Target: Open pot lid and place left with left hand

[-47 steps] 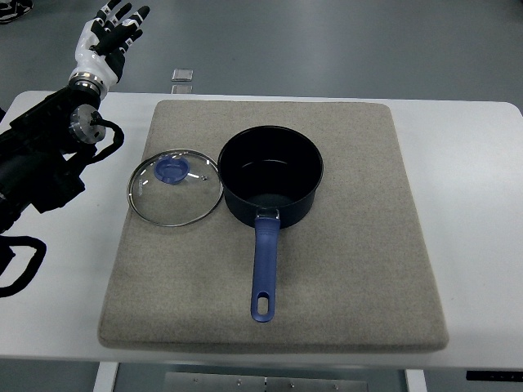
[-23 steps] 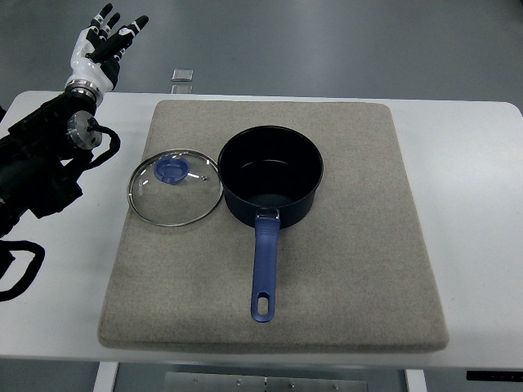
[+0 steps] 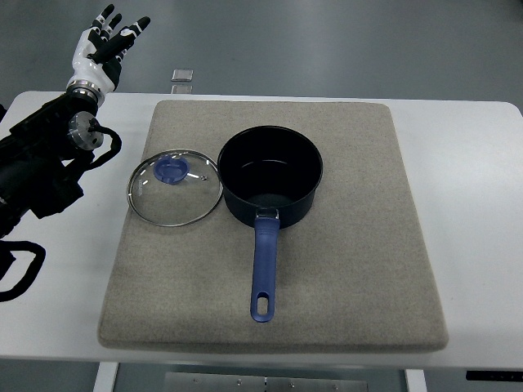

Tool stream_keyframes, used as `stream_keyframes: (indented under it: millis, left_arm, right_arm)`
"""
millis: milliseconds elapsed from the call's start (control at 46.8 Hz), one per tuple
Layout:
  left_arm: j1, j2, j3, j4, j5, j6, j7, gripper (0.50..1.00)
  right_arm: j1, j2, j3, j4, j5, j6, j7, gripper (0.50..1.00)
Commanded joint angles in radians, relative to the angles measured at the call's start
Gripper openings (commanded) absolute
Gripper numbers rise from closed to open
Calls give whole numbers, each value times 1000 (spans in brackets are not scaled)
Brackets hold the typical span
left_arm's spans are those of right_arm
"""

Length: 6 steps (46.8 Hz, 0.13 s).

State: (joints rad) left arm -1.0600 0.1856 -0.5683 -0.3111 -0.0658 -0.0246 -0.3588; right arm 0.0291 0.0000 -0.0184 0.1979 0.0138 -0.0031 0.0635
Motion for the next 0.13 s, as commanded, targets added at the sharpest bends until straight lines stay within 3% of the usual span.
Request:
stream_keyframes:
  millis: [0, 107]
  left_arm:
    - [2, 0, -1, 1, 0, 2, 0, 988]
    - [2, 0, -1, 1, 0, 0, 0, 988]
  right_arm:
    - [0, 0, 2, 0, 2, 0, -1, 917]
    - [-3, 0, 2, 0, 5, 2, -1, 917]
